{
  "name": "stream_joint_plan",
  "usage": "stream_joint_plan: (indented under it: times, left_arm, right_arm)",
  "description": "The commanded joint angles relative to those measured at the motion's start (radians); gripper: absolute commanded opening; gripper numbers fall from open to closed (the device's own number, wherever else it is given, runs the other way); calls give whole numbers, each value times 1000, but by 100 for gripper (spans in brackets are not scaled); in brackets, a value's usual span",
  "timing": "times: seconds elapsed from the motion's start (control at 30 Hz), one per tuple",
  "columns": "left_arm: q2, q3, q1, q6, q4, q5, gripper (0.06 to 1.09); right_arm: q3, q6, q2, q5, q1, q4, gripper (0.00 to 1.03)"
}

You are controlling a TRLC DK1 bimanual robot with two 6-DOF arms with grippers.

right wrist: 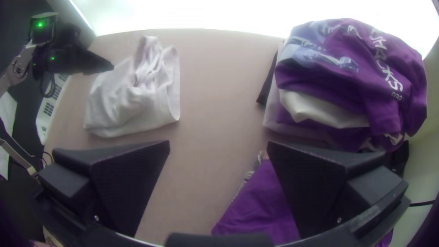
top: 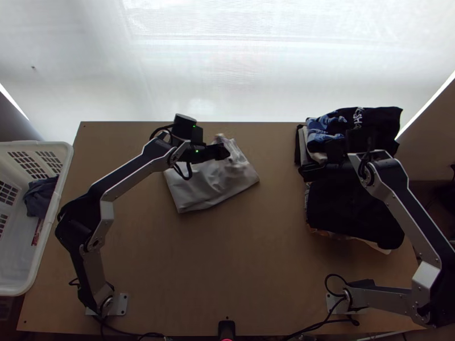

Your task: Fold the t-shirt

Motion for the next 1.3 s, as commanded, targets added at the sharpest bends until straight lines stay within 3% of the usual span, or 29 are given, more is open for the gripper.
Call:
stream_joint_plan:
  times: [0.0,0.17,0.3,0.37,0.53,0.67,0.87,1.07,1.27]
  left_arm:
    - [-10,38,8,-19,25,0,104]
    - [-83,27,73,3,-23,1,104]
    - [-142,-12,134,121,-157,-14,104]
    - [-173,-50,147,185,-210,-84,104]
    - [-285,-166,197,231,-233,-114,104]
    - [-326,-251,211,251,-228,-132,104]
    - [-354,-298,220,254,-228,-152,104]
    - [-362,-306,231,250,-225,-153,104]
    - [-359,-306,232,251,-216,-153,104]
  right_arm:
    - [-67,25,-19,0,52,36,99]
    - [-32,16,4,3,166,110,99]
    - [117,24,126,21,296,101,99]
    - [205,58,207,9,337,78,99]
    - [396,170,417,-164,370,25,99]
    - [531,211,594,-221,393,-5,99]
    - [715,354,834,-335,350,-97,99]
    - [698,352,896,-324,307,-108,99]
    - [674,320,914,-236,241,-122,99]
